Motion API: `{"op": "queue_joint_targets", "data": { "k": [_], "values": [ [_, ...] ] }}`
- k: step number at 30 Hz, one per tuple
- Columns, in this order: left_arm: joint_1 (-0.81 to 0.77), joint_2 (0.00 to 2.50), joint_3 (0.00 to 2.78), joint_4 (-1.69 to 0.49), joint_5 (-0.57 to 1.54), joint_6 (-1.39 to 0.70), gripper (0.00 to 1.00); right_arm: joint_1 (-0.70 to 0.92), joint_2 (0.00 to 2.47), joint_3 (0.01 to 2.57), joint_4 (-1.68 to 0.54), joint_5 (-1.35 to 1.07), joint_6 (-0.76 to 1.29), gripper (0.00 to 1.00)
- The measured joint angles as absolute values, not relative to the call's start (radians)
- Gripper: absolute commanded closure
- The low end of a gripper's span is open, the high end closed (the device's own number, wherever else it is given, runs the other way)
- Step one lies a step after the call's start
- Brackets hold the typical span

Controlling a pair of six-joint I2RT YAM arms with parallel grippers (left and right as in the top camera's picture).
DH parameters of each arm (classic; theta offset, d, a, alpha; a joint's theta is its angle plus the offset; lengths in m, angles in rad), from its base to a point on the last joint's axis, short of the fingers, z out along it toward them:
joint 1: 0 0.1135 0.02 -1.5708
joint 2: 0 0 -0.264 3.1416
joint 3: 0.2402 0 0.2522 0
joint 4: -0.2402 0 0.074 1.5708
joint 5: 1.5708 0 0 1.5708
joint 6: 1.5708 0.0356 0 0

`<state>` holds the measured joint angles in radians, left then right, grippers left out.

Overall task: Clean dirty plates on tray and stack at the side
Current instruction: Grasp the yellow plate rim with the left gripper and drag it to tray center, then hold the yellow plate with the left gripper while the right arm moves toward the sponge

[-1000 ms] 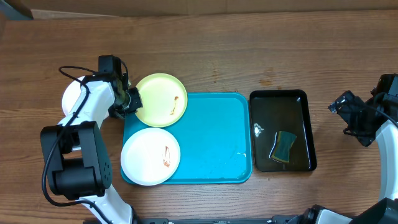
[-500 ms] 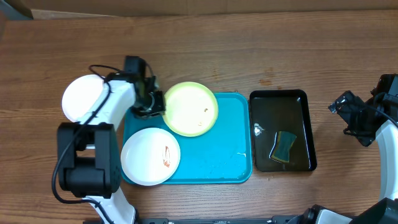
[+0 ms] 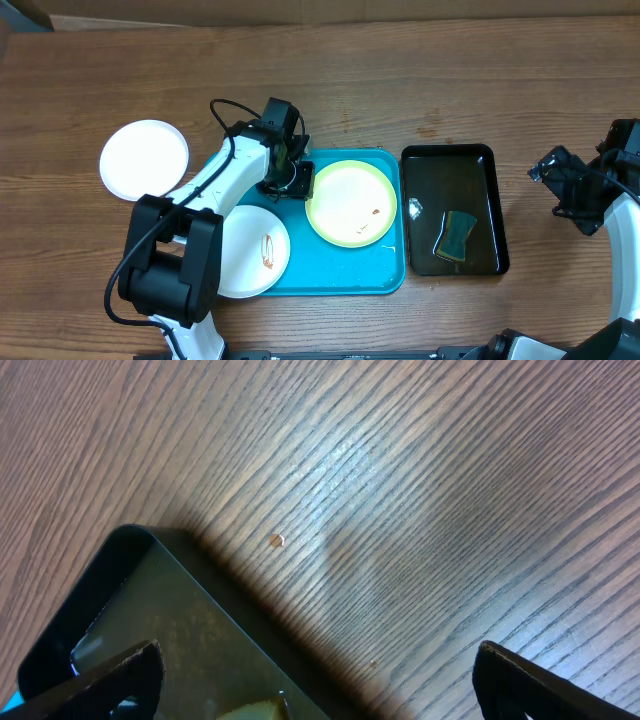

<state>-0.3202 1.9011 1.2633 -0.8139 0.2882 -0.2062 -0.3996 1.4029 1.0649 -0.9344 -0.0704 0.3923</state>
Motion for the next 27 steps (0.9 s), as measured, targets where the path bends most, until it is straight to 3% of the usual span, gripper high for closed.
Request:
{"op": "queue_joint_targets", "data": {
  "k": [15, 22, 25, 27],
  "values": [
    [-0.418, 1.914, 1.327, -0.694, 0.179, -0.093, 0.69, -0.400, 1.403, 1.065, -0.935, -0.070, 0.392, 0.00],
    [-0.471, 1.961, 1.327, -0.694, 0.080, -0.074, 0.73, -0.400, 1.403, 1.065, -0.935, -0.070, 0.393, 0.00],
    [-0.471, 1.982, 1.327, -0.695, 0.046, -0.075, 0.82, -0.400, 1.403, 1.065, -0.935, -0.070, 0.393, 0.00],
    [-0.469, 1.991, 1.327, -0.698, 0.030, -0.070, 0.81, -0.400, 1.403, 1.065, -0.935, -0.070, 0.393, 0.00]
  ]
}}
